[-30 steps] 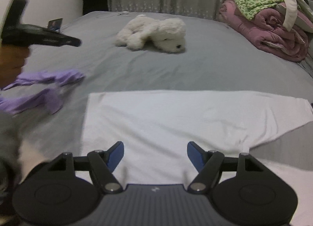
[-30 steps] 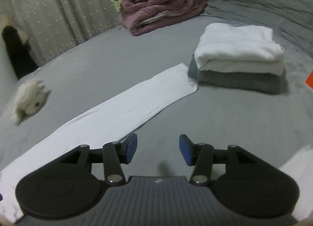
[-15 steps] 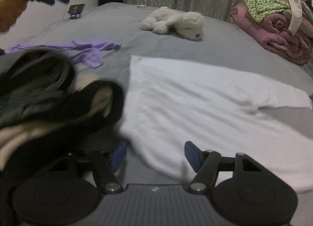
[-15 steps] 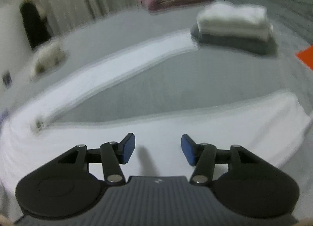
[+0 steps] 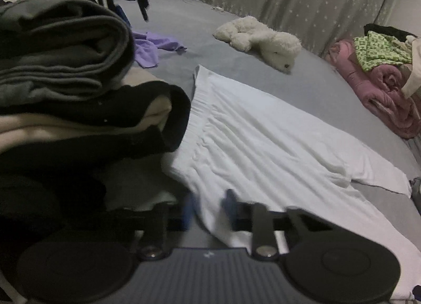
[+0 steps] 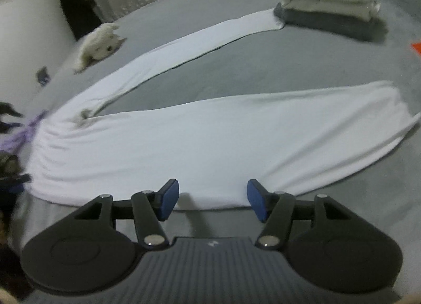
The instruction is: Fold clothes
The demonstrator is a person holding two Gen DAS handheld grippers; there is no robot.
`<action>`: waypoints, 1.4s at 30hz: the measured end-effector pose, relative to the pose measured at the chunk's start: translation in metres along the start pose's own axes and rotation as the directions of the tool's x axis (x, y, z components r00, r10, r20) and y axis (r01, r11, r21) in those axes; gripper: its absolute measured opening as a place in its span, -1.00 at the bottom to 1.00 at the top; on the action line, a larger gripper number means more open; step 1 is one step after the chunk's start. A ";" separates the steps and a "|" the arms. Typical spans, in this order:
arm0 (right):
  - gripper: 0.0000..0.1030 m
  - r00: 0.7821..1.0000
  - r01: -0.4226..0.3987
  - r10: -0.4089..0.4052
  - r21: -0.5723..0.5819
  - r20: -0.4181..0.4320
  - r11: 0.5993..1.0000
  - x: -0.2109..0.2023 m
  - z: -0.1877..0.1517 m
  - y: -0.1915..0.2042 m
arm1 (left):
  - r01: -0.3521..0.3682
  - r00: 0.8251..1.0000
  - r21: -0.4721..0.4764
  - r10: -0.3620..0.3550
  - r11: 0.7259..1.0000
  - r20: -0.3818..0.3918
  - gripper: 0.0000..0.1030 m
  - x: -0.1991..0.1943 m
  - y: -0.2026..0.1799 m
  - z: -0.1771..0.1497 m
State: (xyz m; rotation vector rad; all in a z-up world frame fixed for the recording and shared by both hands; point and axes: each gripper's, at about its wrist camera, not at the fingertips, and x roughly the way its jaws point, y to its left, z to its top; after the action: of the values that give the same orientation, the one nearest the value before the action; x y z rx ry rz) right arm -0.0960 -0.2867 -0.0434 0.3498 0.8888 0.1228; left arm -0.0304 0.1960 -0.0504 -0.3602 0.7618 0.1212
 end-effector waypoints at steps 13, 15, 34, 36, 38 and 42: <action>-0.09 0.979 -0.191 0.199 0.491 0.037 0.850 -0.010 -0.024 -0.039 | -0.015 1.000 -0.076 0.013 0.997 -0.015 -0.94 -0.002 0.011 -0.002; -0.09 0.972 -0.224 0.226 0.565 0.068 0.794 -0.009 -0.033 -0.041 | -0.017 1.000 -0.082 0.015 0.997 -0.017 -0.95 -0.001 0.010 -0.002; -0.76 0.929 -0.327 0.034 0.774 0.368 0.542 -0.034 -0.064 -0.096 | -0.095 0.994 -0.052 0.098 0.994 0.040 -0.96 -0.011 0.000 -0.013; -0.71 0.923 -0.321 -0.004 0.774 0.385 0.545 -0.037 -0.062 -0.102 | -0.091 0.995 -0.088 0.094 0.992 0.029 -0.96 -0.011 0.006 -0.010; -0.65 0.911 -0.335 -0.025 0.774 0.412 0.537 -0.039 -0.064 -0.104 | -0.087 0.996 -0.116 0.090 0.989 0.018 -0.96 -0.011 0.011 -0.009; -0.47 0.884 -0.374 -0.053 0.770 0.465 0.517 -0.043 -0.073 -0.107 | -0.090 0.996 -0.121 0.093 0.989 0.015 -0.96 -0.013 0.012 -0.011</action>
State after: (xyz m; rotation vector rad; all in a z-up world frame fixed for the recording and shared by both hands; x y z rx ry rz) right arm -0.1837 -0.3793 -0.0915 1.3589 0.3846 -0.2380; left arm -0.0496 0.2032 -0.0518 -0.4383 0.7530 0.2577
